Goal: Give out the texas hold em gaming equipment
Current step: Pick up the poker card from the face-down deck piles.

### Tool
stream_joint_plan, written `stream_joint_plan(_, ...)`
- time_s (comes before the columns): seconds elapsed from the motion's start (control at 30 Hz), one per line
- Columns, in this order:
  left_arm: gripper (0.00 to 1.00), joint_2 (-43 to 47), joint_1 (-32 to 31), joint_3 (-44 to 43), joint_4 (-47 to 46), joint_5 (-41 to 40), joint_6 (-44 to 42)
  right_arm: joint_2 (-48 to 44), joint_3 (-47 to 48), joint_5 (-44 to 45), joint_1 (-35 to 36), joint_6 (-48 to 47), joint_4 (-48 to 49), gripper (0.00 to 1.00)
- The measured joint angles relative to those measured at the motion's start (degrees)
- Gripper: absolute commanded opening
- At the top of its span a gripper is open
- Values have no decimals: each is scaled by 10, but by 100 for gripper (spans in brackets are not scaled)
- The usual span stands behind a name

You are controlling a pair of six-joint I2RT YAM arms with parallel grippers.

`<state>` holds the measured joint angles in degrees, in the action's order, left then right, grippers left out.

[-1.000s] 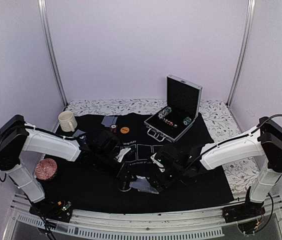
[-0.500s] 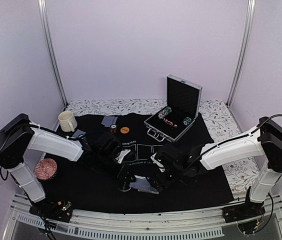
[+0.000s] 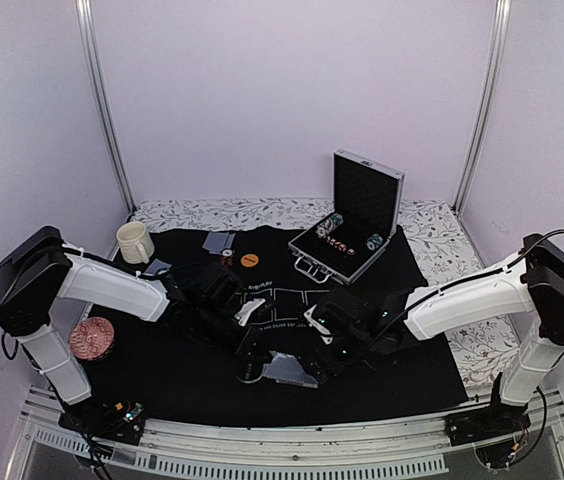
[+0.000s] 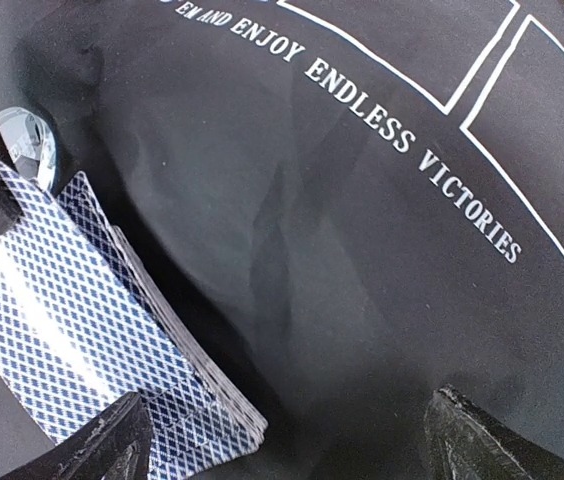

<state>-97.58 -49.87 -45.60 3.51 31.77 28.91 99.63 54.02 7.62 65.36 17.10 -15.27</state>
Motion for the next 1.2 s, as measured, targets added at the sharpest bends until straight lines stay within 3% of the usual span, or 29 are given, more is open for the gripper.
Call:
stream_joint_plan(0.37, 0, 0, 0, 2, -24, 27, -2, -111, -33, -33, -27, 0, -8, 99)
stream_joint_plan(0.57, 0, 0, 0, 3, -42, 23, -4, -133, -49, -103, -56, 5, 8, 87)
stream_joint_plan(0.93, 4, -12, 0, 8, -42, 7, -14, -117, -72, -255, -61, 40, 86, 35)
stream_joint_plan(1.07, 7, -12, 0, 11, -43, 5, -15, -89, -78, -293, -67, 53, 120, 7)
stream_joint_plan(1.2, 11, -12, 0, 16, -43, 5, -15, -55, -79, -323, -74, 63, 145, 3)
